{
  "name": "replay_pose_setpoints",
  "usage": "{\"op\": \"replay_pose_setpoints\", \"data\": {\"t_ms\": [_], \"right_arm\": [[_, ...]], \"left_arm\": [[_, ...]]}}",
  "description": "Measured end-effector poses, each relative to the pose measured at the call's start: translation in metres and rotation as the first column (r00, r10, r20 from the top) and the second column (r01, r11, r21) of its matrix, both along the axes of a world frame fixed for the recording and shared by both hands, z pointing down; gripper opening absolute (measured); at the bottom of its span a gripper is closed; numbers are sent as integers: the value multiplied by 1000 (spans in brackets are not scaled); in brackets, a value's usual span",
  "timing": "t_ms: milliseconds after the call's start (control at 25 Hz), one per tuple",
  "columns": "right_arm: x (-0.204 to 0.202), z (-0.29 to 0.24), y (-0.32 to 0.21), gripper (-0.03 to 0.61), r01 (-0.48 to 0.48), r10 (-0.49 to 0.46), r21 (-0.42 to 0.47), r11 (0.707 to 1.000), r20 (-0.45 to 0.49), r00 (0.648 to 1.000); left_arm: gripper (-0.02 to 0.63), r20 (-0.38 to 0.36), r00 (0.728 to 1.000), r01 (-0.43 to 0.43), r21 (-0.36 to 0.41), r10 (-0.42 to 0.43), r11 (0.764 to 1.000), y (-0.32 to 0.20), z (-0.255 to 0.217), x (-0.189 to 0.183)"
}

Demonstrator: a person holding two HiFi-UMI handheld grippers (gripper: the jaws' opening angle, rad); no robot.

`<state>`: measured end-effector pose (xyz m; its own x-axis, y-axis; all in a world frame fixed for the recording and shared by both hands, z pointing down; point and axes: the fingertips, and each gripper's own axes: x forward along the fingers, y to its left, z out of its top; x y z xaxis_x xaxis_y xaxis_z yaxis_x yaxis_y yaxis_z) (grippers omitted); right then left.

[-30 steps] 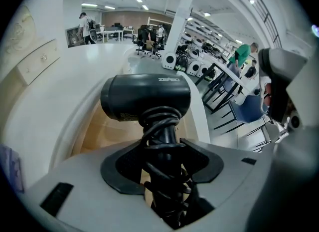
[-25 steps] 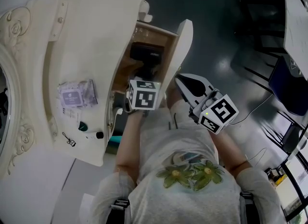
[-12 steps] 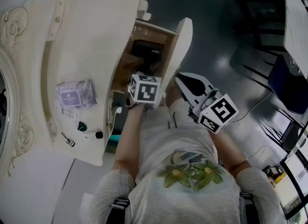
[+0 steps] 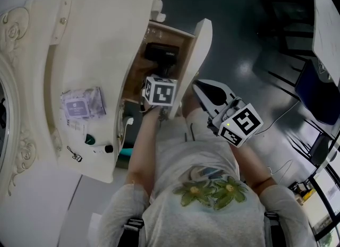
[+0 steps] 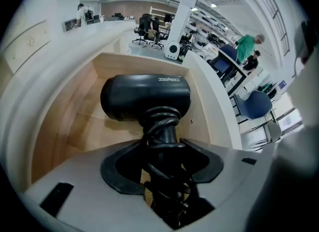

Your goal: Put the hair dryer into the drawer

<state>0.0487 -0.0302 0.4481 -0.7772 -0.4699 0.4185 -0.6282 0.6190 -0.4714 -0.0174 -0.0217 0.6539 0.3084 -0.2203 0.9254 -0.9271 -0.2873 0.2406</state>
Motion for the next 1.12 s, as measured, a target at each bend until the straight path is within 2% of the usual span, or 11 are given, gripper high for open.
{"op": "replay_pose_setpoints", "data": {"t_ms": [800,1120], "right_arm": [[3,-1,4,23,-12,12,1,1000,-5,1000],[5,-1,4,23,-13,13,1,1000,-3,1000]], "left_arm": [[221,39,999,-28,-12,29,1000,-5,18,4],[221,82,996,-39,1,39,999,-6,28,4]]}}
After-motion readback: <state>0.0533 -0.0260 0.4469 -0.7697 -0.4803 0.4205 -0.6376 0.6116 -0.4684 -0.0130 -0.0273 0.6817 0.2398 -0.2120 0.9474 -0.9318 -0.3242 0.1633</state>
